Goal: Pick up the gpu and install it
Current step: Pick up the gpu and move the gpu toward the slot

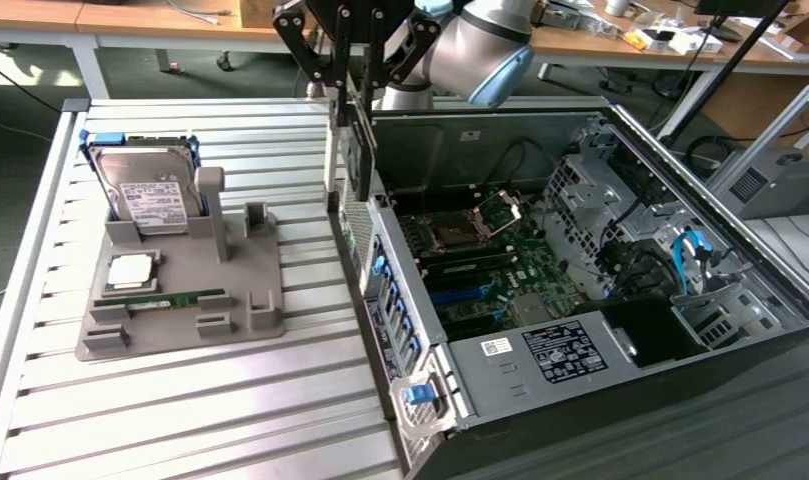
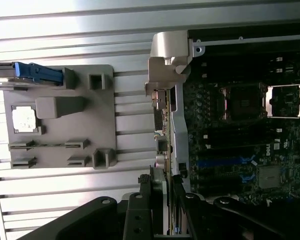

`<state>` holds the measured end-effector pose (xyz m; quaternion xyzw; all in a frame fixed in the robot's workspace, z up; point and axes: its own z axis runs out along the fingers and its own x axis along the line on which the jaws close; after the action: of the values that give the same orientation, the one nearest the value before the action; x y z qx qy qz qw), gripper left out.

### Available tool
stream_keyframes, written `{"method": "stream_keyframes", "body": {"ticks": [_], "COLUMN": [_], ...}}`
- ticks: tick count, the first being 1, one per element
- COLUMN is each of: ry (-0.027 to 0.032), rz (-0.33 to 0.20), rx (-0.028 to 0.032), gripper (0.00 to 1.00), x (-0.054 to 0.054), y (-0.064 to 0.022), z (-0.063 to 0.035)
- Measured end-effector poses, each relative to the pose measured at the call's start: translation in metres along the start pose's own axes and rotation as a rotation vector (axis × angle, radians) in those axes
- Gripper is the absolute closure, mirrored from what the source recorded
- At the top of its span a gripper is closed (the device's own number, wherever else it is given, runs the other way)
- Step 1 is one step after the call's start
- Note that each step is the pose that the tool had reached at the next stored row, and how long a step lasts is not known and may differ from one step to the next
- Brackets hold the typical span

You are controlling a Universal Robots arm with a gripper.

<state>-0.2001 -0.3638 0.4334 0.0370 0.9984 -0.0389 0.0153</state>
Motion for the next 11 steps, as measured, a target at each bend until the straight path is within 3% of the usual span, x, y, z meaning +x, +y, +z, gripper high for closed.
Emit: {"method": "stream_keyframes", "body": {"ticks": [6,11], "ry": [-0.0004,-0.0011], "rz": [0.0,0.0], "rx": [0.0053,0.0146], "gripper": [0.73,0.73], "x": [-0.004,-0.011], "y": [0.0003,0.0009], "z": [0.0004,0.0011]}}
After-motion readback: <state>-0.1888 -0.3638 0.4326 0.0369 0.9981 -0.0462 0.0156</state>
